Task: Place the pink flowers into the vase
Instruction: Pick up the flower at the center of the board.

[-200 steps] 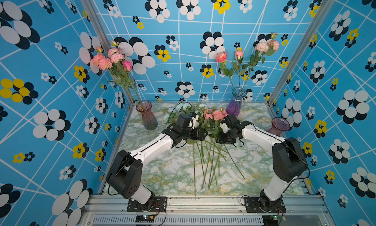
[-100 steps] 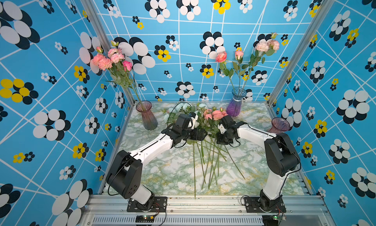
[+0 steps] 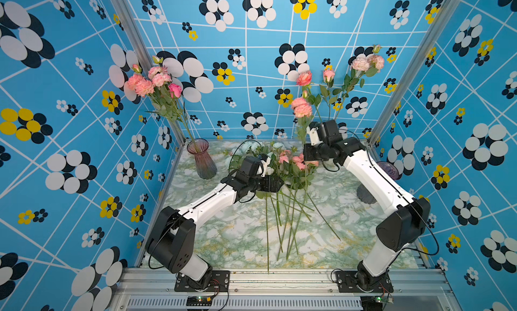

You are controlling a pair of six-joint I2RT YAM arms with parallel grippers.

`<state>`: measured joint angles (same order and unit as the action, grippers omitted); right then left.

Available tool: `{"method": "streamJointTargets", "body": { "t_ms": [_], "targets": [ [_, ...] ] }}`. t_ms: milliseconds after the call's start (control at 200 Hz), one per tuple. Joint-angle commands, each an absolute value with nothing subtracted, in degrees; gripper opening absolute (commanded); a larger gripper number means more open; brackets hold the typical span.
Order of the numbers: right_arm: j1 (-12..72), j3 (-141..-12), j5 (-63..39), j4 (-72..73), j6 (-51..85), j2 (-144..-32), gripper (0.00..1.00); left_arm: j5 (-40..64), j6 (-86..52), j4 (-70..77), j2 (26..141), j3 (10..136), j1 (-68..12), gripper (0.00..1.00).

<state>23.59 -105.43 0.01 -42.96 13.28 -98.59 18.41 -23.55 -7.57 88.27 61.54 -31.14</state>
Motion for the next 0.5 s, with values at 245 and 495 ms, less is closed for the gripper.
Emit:
{"method": "streamJointTargets", "body": {
  "t_ms": [245, 495],
  "targets": [
    [14.4, -124.4, 14.4, -26.0, 5.3, -103.4, 0.0, 19.3, -23.7, -8.7, 87.5, 62.5, -30.6, 0.99],
    [12.1, -144.5, 22.4, -17.2, -1.6, -118.8, 0.0, 19.5, -23.2, -9.4, 87.0, 62.4, -29.5, 1.0]
  ]
}}
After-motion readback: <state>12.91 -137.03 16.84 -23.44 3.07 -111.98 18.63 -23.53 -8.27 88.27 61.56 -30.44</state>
